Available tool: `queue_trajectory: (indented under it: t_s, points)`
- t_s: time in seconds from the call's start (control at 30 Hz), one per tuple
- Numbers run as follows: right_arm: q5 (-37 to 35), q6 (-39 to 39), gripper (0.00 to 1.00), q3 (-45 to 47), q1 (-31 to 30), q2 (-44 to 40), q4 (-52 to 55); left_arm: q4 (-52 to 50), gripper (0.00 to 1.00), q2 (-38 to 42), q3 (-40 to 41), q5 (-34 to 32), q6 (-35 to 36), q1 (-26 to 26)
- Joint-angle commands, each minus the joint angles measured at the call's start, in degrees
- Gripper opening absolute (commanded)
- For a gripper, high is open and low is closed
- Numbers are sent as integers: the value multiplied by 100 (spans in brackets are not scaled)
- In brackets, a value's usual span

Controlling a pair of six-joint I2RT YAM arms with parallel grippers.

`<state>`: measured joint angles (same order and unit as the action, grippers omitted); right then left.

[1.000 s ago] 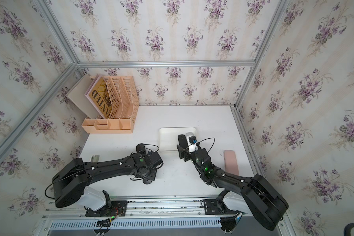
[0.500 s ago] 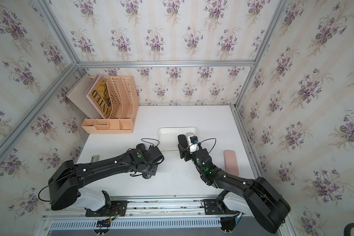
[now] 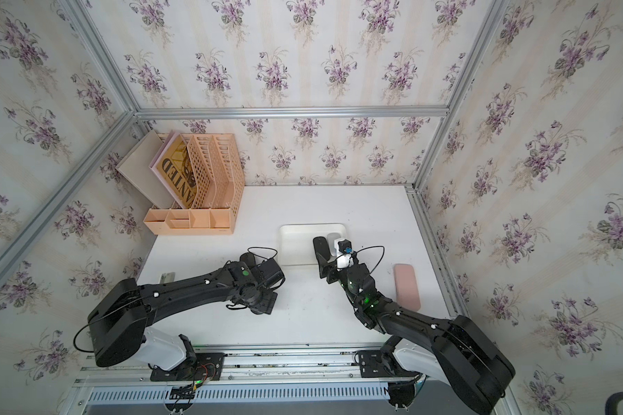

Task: Put the mouse in the storage box
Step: Pick up the mouse from the center of the board.

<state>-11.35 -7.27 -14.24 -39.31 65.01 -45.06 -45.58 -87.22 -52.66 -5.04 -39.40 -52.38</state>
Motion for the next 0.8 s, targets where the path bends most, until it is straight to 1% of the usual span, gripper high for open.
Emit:
queue_trajectory:
  t_s: [0.0, 0.07, 0.17, 0.43, 0.5, 0.53, 0.6, 0.73, 0.77]
  points:
    - [-25, -20, 85, -35, 2, 44, -51, 364, 84, -147, 25, 87, 194, 6]
    - [-13, -20, 85, -35, 2, 72, -64, 424, 80, -223, 15, 26, 247, 7]
    - [24, -20, 85, -60, 2, 99, -47, 545, 78, -250, 27, -47, 332, 5]
    - [76, -20, 85, -79, 2, 152, -47, 458, 70, -293, -51, -260, 398, 6]
    - [82, -20, 85, -88, 2, 168, -46, 423, 67, -345, -73, -287, 407, 1]
    - [94, -20, 85, -88, 2, 178, -47, 415, 68, -365, -91, -295, 415, 4]
    - [109, -20, 85, -103, 2, 192, -45, 326, 74, -400, -129, -334, 381, 8]
    - [137, -20, 85, -122, 2, 234, -47, 196, 81, -334, -112, -482, 294, 0]
    - [140, -20, 85, -131, 2, 249, -25, 170, 81, -319, -102, -518, 277, 8]
